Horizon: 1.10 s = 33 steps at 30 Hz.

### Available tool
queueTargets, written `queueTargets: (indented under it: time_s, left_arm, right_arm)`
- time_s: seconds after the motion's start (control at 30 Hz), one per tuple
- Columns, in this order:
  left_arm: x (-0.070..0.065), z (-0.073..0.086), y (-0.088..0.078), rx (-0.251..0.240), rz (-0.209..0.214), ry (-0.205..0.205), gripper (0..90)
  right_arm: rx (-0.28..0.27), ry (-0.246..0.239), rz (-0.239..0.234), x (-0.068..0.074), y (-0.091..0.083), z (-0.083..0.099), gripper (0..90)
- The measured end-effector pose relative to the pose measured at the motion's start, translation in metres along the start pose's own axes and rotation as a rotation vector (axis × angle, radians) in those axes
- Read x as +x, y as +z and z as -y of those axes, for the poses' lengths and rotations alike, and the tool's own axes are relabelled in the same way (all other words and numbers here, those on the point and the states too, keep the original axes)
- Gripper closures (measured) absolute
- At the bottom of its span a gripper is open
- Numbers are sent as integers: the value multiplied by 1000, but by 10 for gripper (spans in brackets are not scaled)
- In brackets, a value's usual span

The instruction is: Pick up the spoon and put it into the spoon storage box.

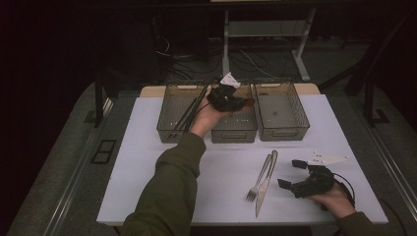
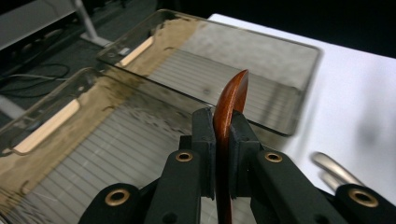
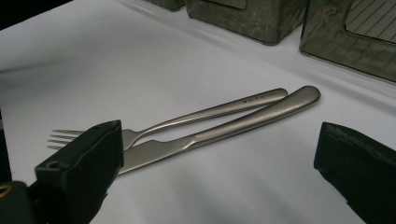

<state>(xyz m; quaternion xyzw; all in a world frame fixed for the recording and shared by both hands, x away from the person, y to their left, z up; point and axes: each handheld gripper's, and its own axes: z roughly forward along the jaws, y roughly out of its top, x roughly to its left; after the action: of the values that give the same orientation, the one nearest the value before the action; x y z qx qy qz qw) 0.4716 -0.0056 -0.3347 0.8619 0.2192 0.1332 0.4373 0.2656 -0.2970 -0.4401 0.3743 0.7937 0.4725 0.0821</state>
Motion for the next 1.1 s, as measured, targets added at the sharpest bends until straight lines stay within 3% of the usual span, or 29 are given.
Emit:
queueTargets:
  time_s: [0.2,0.43,0.67,0.9,0.97,1.1]
  left_arm:
    - [8,2,22,2,-21,-46,825]
    - [8,5,36,25,-31,-58,825]
    - [10,4,41,-23,-31,-122,825]
    - [11,7,47,10,-51,-114,819]
    - [11,7,47,18,-61,-112,737]
    - [10,5,45,16,-75,-95,673]
  right_arm:
    - [-5,1,-1,0,-1,0,10]
    - [-8,-2,-7,-1,-1,0,10]
    - [-12,-5,-8,0,-1,-1,10]
    - [-13,-3,-7,0,-1,-1,10]
    - [-12,-1,-7,0,-1,-1,10]
    - [-13,-2,-7,-1,-1,-1,10]
